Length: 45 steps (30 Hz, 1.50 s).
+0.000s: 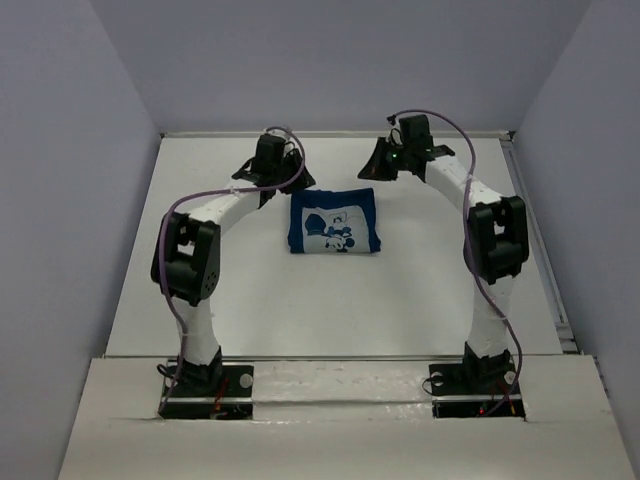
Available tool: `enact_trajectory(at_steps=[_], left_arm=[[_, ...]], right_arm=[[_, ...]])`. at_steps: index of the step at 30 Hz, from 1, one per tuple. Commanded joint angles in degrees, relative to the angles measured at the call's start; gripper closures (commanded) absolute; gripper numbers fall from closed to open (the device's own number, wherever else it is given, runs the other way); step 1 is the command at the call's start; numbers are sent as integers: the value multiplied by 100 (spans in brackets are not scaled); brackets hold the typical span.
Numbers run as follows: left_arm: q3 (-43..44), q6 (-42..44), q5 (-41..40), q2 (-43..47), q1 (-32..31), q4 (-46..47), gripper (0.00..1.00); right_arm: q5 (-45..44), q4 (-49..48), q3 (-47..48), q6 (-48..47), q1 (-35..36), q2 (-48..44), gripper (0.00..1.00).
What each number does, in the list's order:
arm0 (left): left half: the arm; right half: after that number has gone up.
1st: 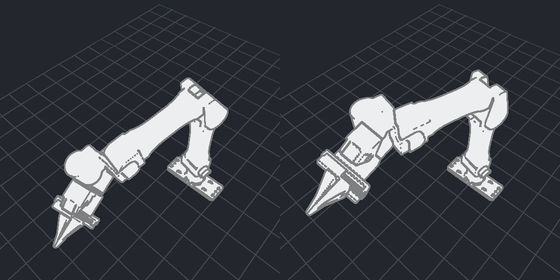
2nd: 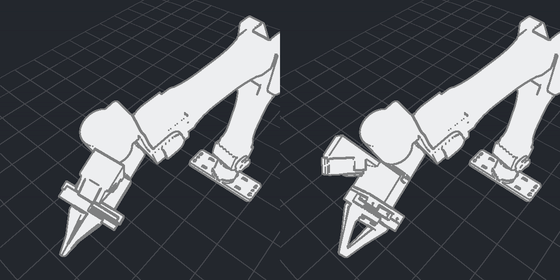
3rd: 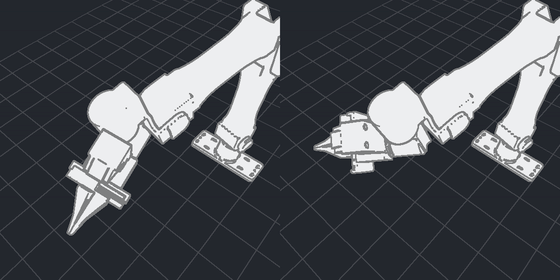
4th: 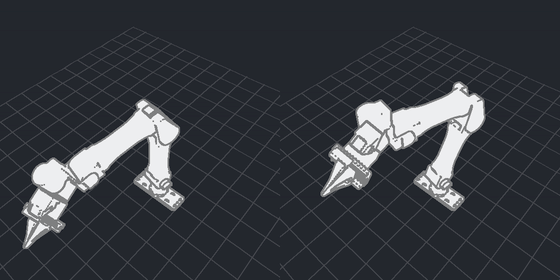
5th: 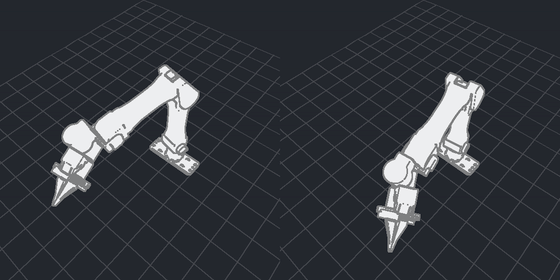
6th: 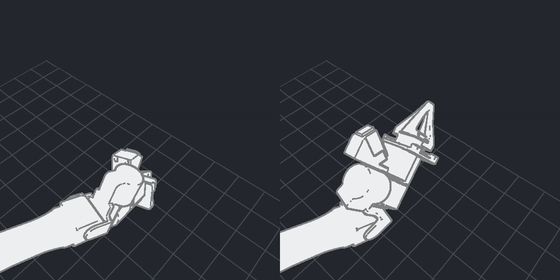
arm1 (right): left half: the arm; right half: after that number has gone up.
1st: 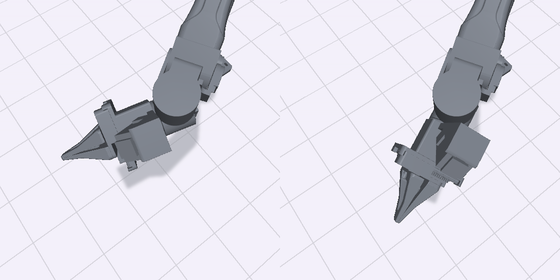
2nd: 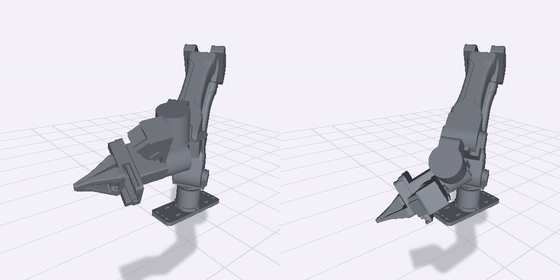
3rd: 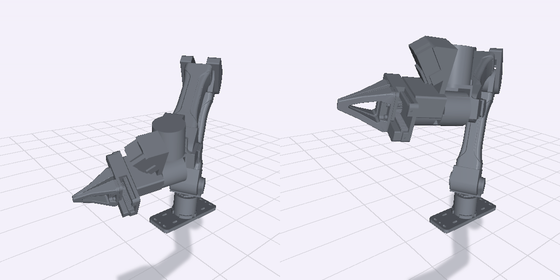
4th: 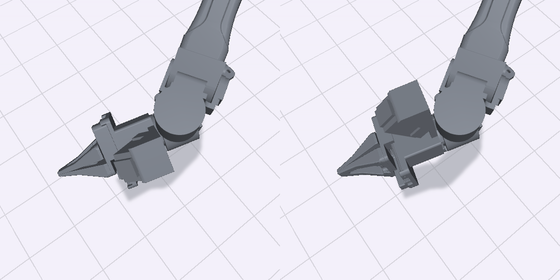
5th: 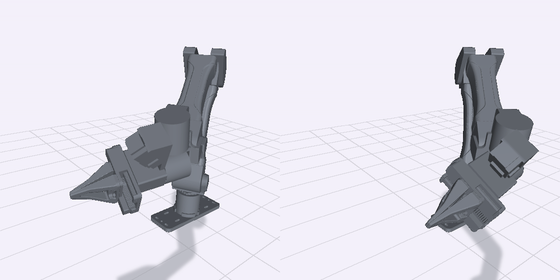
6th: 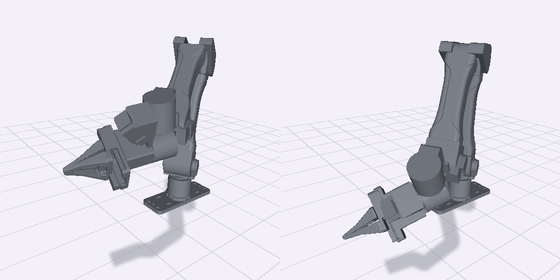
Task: Fold and stack the t-shirts
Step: Smooth out wrinkles on the folded tshirt
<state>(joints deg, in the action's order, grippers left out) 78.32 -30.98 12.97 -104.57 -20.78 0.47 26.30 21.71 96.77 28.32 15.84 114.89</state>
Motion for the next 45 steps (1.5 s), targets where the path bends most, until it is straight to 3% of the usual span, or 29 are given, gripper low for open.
enact_trajectory(at_steps=[1, 6, 19, 23, 26, 29, 30, 32, 33, 36, 38, 42, 45], left_arm=[[604, 398, -5, -1029, 170, -460, 73], [798, 593, -40, -1442, 285, -302, 74], [719, 303, 127, -1742, 706, 454, 72], [491, 163, 284, -1391, 847, 638, 70], [447, 189, 276, -636, 978, 507, 69], [429, 373, 127, 348, 979, 323, 67], [516, 443, 57, 837, 979, 87, 67], [570, 540, -57, 1358, 979, -195, 64], [535, 610, -154, 1630, 979, -379, 57], [255, 638, -382, 3095, 979, -697, 41], [-70, 436, -427, 3696, 979, -872, 21], [-632, -126, -278, 5302, 979, -892, 1], [-775, -294, -469, 5937, 979, -1144, 1]], right_arm=[[340, 543, 1026, -19, -2, 1164, 100], [217, 747, 1546, -212, -2, 1659, 100], [454, 166, 1001, 113, -432, 2274, 100], [1051, 350, 1457, 367, -432, 2328, 100], [1097, 378, 1652, 394, -432, 1934, 98], [964, 526, 1827, 201, -432, 1143, 73], [1034, 605, 1802, 79, -432, 662, 53], [1009, 527, 1496, 8, -432, -16, 28], [895, 483, 1250, -97, -432, -411, 0], [344, 386, -257, -125, -432, -2751, 0], [-62, 63, -1199, 85, -432, -3933, 0], [-1832, -580, -2986, 621, -432, -6484, 0], [-2697, -572, -3374, 535, -432, -7488, 0]])
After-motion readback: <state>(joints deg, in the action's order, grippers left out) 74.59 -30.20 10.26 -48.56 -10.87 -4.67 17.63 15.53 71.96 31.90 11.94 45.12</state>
